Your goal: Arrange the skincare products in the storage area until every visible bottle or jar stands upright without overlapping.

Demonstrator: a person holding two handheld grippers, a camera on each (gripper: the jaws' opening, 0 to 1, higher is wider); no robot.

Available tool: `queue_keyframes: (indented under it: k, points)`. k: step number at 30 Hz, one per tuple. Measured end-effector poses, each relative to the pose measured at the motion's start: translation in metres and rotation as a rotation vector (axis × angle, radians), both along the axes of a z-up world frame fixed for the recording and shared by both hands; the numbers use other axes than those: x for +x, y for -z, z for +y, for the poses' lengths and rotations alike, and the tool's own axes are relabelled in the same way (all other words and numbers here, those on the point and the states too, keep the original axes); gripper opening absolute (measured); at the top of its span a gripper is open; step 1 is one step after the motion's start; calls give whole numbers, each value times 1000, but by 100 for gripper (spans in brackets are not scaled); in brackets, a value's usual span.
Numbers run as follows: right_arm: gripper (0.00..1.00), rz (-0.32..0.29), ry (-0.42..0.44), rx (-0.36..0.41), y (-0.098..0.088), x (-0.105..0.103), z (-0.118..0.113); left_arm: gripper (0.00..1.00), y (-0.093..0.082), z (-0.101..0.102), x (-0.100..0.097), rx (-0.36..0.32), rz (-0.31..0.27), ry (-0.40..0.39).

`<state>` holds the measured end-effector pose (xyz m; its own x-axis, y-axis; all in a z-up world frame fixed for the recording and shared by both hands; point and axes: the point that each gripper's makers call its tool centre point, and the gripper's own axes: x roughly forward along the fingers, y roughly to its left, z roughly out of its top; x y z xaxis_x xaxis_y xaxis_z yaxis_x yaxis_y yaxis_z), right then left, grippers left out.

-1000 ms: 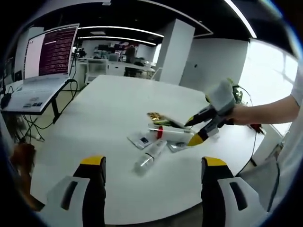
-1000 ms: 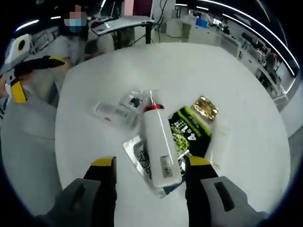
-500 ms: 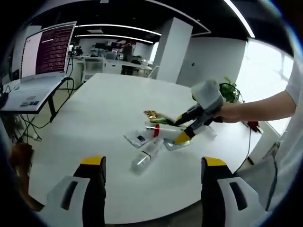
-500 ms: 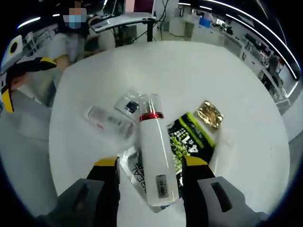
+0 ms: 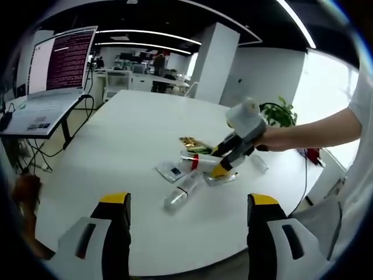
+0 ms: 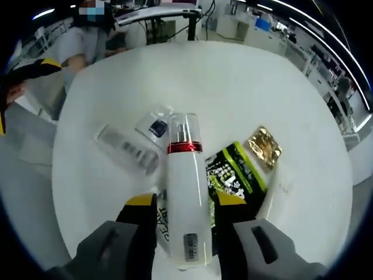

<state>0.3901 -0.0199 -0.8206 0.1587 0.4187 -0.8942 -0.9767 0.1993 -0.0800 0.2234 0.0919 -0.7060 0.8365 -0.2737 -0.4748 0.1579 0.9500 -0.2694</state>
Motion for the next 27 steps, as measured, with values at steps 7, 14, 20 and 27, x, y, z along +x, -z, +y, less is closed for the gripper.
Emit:
queue_keyframes:
  k: [7, 14, 20, 27]
  points:
    - [30, -2, -22, -28, 3, 2, 3, 75, -1, 1, 0, 2, -2, -7]
    - [30, 13, -26, -64, 6, 2, 2, 75, -1, 1, 0, 2, -5, -10]
    - [31, 26, -36, -124, 10, 2, 1, 75, 0, 4, 0, 8, 0, -15]
    - [31, 68, -49, -154, 12, 4, 0, 75, 1, 4, 1, 11, -1, -16]
